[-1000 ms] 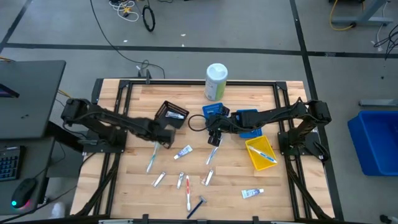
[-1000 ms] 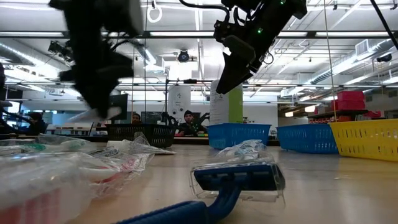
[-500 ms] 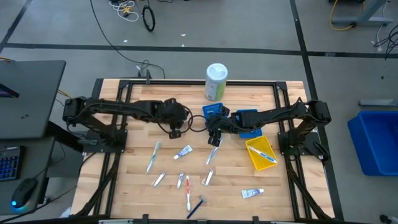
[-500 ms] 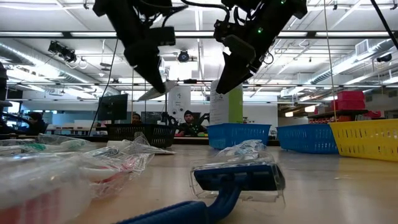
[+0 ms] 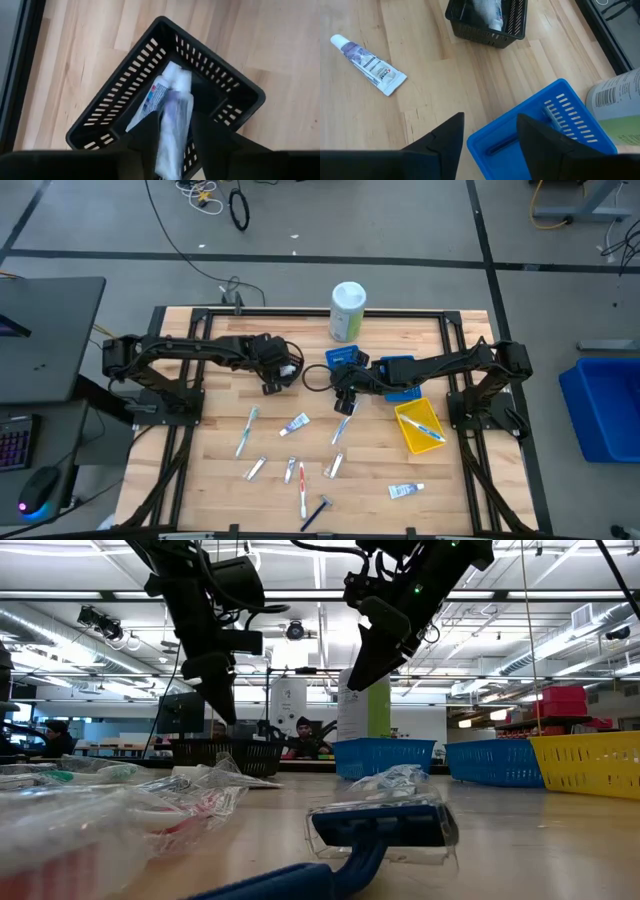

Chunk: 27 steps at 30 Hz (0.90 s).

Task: Pick & Place Travel size toiletries
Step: Put the toothpaste into the black basket, then put the razor into the left blue basket

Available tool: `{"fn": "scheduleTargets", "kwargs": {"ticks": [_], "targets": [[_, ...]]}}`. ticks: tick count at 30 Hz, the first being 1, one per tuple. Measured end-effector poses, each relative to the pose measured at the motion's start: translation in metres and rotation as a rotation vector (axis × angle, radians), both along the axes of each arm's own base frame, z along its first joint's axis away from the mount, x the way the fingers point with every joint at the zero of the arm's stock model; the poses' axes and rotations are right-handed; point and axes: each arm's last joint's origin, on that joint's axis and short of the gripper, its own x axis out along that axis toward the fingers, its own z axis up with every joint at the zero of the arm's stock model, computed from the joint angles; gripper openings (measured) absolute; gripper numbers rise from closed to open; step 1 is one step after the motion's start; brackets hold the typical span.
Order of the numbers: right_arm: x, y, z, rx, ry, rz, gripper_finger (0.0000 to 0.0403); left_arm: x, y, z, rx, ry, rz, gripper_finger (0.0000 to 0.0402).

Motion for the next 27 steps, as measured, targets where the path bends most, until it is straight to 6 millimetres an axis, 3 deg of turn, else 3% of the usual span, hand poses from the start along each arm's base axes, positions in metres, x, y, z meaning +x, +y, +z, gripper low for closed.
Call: {"fn": "scheduleTargets", "kwargs": {"ticks": [10, 20, 27], "targets": [[0.006, 0.001, 0.004, 0.032, -0.074, 0.035, 0.02, 0.013, -0.008, 0.005, -0.061, -0.158, 0.001, 0.0178], [0.007, 0.009, 0.004, 0.151, -0.073, 0.202, 0.0206, 0.036, -0.063, 0.018, -0.151, -0.385, -0.178, 0.0165], [0.008, 0.043, 0.008, 0.359, -0.107, 0.455, 0.0182, 0.036, -0.1, 0.019, -0.252, -0.409, -0.181, 0.0164]]}}
